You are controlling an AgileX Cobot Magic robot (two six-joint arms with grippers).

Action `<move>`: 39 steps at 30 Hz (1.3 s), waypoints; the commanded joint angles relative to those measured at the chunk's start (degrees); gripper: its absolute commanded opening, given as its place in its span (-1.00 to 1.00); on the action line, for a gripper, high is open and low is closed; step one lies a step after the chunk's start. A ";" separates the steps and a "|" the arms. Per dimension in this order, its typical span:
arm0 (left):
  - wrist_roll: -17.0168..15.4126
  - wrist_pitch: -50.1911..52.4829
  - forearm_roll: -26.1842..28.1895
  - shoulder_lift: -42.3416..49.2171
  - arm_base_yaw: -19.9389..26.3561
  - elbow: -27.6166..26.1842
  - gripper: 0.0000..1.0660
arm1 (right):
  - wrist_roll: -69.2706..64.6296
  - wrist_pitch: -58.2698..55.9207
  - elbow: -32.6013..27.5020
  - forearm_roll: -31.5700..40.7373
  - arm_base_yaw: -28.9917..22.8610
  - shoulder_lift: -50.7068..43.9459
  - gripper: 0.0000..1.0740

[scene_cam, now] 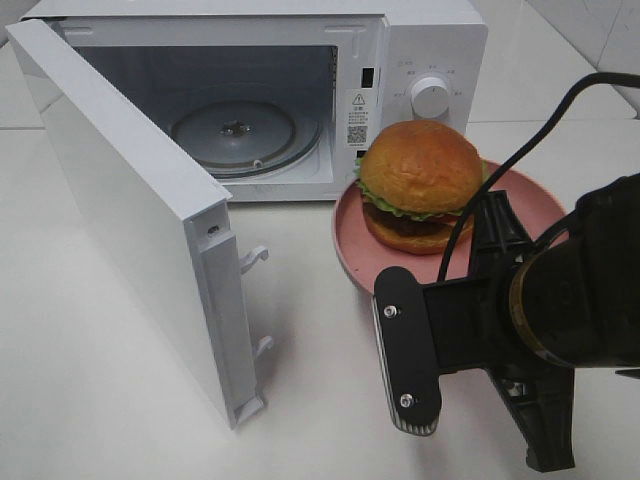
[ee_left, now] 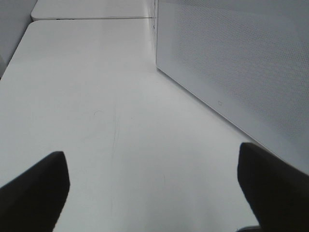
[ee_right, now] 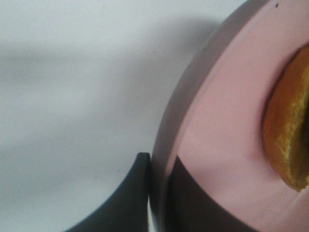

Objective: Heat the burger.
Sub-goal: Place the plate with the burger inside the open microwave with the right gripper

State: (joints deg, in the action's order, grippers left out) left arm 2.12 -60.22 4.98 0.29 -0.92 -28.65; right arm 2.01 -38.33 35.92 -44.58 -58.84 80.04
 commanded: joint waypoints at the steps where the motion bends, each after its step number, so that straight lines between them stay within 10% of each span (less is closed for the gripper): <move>1: -0.06 0.86 0.29 1.38 -0.23 0.06 0.62 | 2.75 2.81 0.23 -2.75 0.00 -0.63 -1.00; 39: -0.06 0.86 0.29 1.38 -0.23 0.06 0.62 | 73.57 23.49 0.29 35.18 23.95 -0.63 -1.00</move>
State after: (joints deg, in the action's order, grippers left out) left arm 2.12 -60.22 4.98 0.29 -0.92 -28.65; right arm 72.94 -18.68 35.75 -10.89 -35.35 80.10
